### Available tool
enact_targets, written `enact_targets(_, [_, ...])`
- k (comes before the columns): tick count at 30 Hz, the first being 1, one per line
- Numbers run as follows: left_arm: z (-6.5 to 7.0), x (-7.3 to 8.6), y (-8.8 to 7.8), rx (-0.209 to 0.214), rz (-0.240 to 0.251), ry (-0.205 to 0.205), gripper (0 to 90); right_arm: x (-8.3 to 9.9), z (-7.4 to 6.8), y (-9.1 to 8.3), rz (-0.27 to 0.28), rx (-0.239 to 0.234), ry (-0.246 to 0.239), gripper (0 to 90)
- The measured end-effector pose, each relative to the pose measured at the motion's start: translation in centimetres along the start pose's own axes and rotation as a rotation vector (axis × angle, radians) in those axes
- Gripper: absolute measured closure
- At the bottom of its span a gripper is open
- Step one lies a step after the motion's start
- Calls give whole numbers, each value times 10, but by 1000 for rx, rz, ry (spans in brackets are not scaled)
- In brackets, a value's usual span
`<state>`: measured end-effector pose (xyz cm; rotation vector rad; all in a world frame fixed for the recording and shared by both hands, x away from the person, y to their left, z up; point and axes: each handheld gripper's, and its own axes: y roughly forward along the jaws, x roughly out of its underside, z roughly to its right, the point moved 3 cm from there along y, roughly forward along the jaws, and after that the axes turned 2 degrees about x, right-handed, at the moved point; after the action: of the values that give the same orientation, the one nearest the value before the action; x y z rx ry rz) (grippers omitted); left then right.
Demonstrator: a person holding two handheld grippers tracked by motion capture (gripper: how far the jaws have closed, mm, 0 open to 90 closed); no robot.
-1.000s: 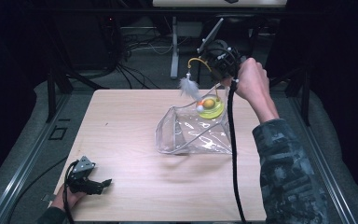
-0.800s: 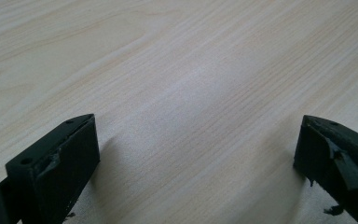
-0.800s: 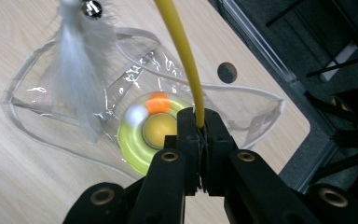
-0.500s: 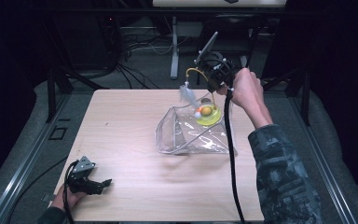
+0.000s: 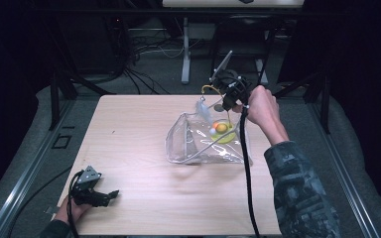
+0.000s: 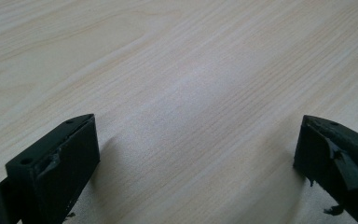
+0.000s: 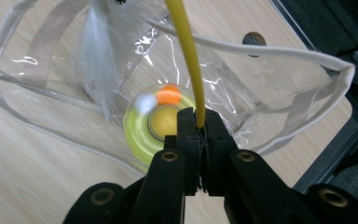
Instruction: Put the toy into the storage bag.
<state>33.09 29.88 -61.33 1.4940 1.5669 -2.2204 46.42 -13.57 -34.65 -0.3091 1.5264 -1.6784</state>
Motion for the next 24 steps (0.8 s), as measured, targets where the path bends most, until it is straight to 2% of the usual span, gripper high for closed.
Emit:
enact_targets(11, [0,0,0,-1,1,0,0,15,-2,20,-22,-20,15,877])
enact_targets(24, [0,0,0,-1,1,0,0,25,-3,34,-52,-28,24,876])
